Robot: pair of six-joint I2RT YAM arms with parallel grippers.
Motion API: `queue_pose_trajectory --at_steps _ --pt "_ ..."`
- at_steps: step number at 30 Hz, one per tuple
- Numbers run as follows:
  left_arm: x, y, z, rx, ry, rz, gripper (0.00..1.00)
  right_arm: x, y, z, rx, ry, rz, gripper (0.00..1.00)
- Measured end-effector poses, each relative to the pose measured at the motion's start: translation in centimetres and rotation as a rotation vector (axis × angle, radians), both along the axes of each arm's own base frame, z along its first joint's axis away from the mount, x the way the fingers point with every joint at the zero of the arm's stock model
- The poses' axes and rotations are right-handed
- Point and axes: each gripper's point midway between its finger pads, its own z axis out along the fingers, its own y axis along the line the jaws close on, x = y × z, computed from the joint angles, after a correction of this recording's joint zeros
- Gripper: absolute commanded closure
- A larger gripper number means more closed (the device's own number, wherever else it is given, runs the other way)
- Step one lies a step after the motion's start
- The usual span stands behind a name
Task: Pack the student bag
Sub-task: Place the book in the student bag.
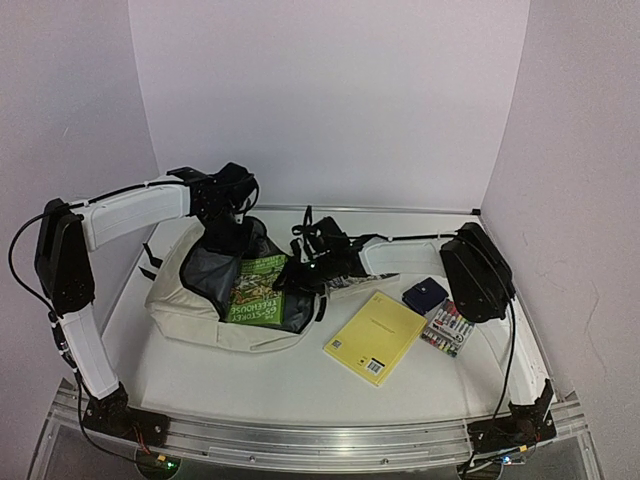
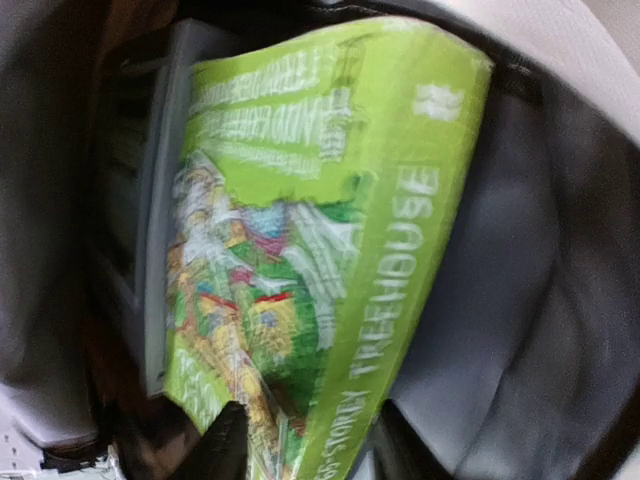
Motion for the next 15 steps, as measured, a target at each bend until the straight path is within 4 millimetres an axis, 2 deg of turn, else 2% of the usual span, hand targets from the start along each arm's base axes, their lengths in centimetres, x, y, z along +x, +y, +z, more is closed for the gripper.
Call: queue_pose_trajectory --at_steps 2,3,4,6,7,12,15 --pt "0.0 -0.1 -0.1 -0.003 0.001 -0.001 1.00 0.5 0.5 -0.7 -0.004 0.000 -0.003 0.75" --pt "0.0 -0.1 -0.2 -0.005 0.002 -0.002 1.00 0.7 0.8 -1.0 -0.005 -0.002 -0.001 0.69" --pt "0.0 -0.1 -0.3 -0.005 0.003 -0.002 1.00 0.8 1.0 -1.0 -0.004 -0.005 0.000 0.61" --pt "0.0 0.0 -0.5 -0.004 0.005 -0.001 1.00 0.9 1.3 -0.8 -0.005 -0.022 0.010 0.37" --pt "0.0 0.1 -0.5 -0.005 0.007 0.001 1.00 0.9 1.3 -0.8 -0.011 -0.026 0.009 0.31" --pt "0.5 1.0 -1.6 -0.049 0.034 0.032 0.99 0.1 0.7 -0.5 -0.056 -0.096 0.050 0.13" --pt "0.7 2.1 -2.7 -0.091 0.058 0.071 0.95 -0.6 -0.2 1.3 -0.079 -0.136 0.075 0.05"
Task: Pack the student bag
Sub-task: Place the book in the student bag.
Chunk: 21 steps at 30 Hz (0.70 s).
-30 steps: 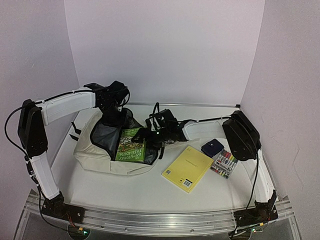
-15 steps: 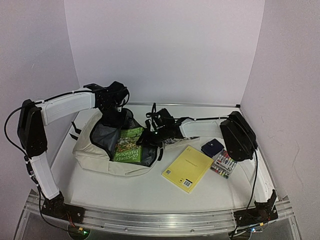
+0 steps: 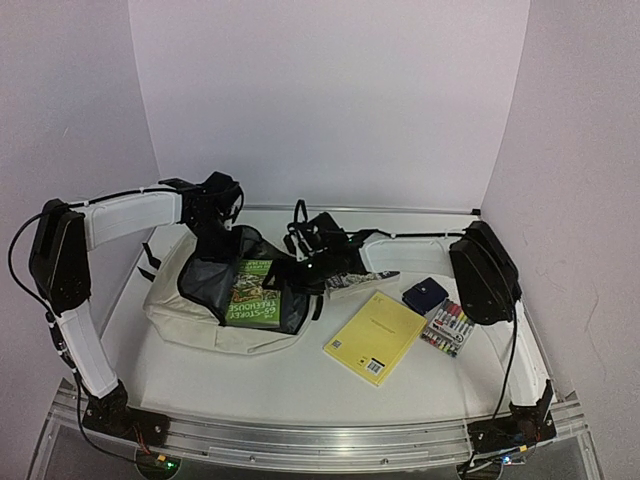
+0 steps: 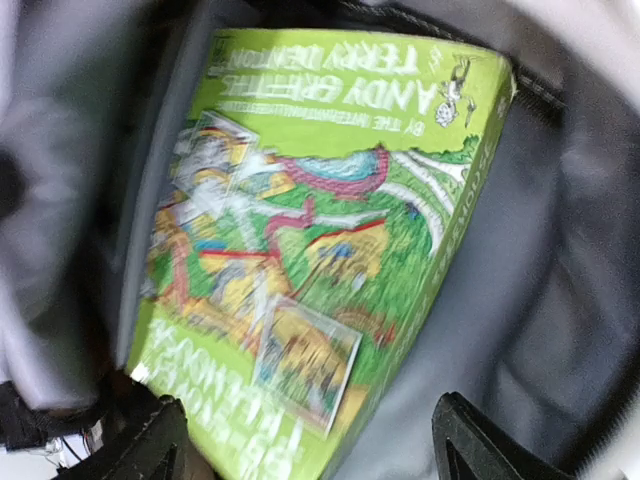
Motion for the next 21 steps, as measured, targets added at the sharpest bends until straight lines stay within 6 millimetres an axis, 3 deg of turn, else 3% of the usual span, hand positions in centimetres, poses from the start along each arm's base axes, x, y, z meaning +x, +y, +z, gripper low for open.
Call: queue_pose_trajectory --at_steps 4,7,10,13,16,21 --pt "-0.1 1.5 -1.3 -0.040 0.014 0.043 0.88 -0.4 -1.0 4.8 0.021 -0.090 0.038 0.02" --pt "-0.3 2.8 -2.6 -0.048 0.039 0.078 0.73 -0.7 -1.7 8.9 0.066 -0.159 0.063 0.02" --pt "-0.6 3.3 -3.6 -0.057 0.062 0.093 0.56 -1.2 -3.2 11.7 0.099 -0.197 0.084 0.02" --pt "-0.7 3.0 -3.7 -0.072 0.063 0.078 0.40 -1.1 -5.5 12.5 0.104 -0.202 0.083 0.02" --pt "-0.7 2.1 -2.5 -0.092 0.028 0.054 0.31 0.0 -8.9 12.1 0.086 -0.192 0.053 0.02" --pt "-0.6 -1.3 3.0 -0.151 -0.091 -0.040 0.23 4.1 -16.3 11.1 0.043 -0.175 -0.060 0.02"
